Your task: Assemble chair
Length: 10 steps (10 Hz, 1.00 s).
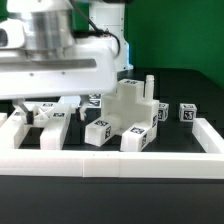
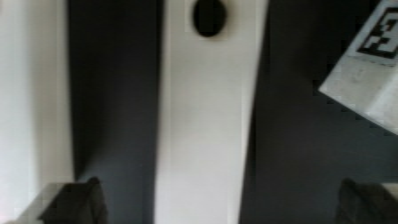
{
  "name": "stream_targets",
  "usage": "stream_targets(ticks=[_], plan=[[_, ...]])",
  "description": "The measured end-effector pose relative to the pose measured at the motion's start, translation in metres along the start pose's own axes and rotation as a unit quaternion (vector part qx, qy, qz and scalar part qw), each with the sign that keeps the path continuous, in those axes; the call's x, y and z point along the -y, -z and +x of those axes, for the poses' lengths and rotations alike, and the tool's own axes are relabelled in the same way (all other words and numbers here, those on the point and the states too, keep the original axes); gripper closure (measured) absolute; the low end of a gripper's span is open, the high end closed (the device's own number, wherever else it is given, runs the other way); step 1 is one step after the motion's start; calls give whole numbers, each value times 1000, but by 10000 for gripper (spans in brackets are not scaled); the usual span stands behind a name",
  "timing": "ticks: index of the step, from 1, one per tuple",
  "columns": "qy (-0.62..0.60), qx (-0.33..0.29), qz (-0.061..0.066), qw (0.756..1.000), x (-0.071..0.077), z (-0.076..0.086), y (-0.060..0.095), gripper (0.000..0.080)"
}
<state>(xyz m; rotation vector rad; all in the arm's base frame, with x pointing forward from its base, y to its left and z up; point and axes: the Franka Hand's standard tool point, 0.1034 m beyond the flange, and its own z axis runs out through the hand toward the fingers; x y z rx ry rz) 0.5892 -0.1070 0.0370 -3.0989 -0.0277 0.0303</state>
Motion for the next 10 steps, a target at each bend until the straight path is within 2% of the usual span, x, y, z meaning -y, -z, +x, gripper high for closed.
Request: stream_targets(ticks=[5, 10], plan=[[-2, 3, -3, 1000, -3, -3, -5, 150], [-7, 15, -2, 1000, -11, -18, -21, 150]])
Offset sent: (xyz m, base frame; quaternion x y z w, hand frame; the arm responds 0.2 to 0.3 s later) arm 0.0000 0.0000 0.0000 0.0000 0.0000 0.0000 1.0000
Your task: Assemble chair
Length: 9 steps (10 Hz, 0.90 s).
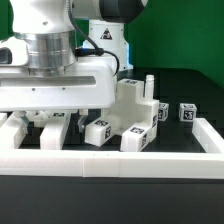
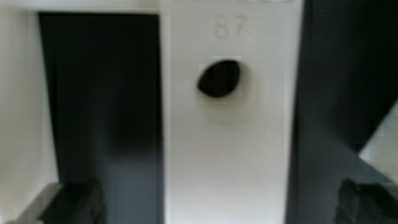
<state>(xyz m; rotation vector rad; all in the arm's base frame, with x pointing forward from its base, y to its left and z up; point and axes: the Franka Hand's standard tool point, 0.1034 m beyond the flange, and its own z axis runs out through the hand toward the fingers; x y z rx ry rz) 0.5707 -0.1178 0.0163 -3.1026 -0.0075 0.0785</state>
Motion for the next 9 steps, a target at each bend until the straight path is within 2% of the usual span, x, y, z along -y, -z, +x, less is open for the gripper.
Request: stream_targets(ticks=[3, 5, 6, 7, 8, 9], plan=[[-4, 4, -1, 1000, -8, -5, -9, 150], [-5, 4, -1, 1000, -7, -6, -10, 150], [-3, 5, 0, 1000, -4, -6, -10, 264], [-3, 5, 0, 1000, -2, -5, -10, 264], [-2, 5, 0, 1000, -1, -5, -11, 453], [-2, 5, 0, 1000, -1, -5, -11, 453]])
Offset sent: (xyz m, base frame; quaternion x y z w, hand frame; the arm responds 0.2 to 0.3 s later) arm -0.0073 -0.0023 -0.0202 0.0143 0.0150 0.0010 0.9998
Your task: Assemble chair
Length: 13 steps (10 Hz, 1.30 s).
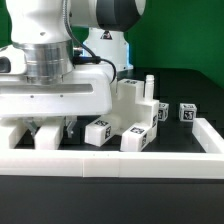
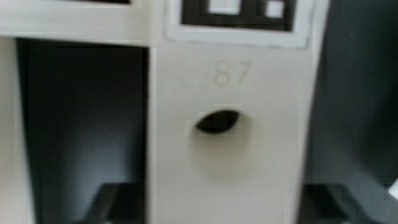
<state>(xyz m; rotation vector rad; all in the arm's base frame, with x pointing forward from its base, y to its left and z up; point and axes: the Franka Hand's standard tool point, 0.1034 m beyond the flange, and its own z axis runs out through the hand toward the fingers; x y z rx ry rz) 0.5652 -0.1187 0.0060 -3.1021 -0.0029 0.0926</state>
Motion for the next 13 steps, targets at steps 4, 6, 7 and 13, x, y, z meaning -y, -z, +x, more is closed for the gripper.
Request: stream_targets(ticks=[4, 6, 7, 13], plan=[[1, 3, 4, 1000, 4, 1, 7, 515], [6, -3, 16, 1000, 10, 6, 46, 515], [10, -4, 21, 1000, 7, 6, 59, 515], [1, -11, 39, 999, 18, 11, 110, 515]])
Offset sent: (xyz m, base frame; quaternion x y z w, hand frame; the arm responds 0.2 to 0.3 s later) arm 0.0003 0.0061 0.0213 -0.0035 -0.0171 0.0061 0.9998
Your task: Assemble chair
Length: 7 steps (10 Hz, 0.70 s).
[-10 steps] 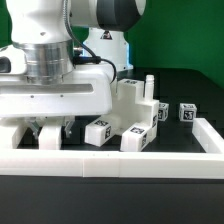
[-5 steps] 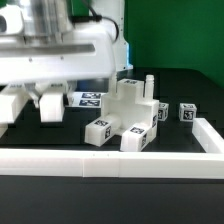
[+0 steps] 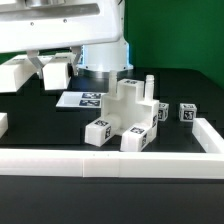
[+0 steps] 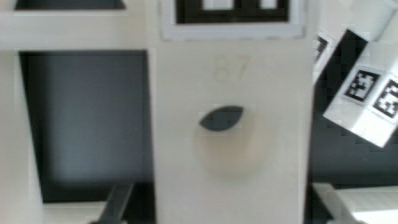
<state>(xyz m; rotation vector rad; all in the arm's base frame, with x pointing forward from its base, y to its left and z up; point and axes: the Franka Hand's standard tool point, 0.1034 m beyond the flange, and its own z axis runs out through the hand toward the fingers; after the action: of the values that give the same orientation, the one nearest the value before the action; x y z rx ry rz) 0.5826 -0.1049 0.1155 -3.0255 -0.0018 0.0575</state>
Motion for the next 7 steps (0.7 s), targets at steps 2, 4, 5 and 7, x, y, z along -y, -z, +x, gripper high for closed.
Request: stream_targets(ticks=[2, 4, 5, 7], plan=[[-73, 0, 1, 997, 1, 0, -1, 515], [-161, 1, 3, 987, 6, -3, 3, 515], [-196, 0, 5, 981, 11, -6, 8, 515], [-248, -4, 12, 969, 29, -15, 25, 515]])
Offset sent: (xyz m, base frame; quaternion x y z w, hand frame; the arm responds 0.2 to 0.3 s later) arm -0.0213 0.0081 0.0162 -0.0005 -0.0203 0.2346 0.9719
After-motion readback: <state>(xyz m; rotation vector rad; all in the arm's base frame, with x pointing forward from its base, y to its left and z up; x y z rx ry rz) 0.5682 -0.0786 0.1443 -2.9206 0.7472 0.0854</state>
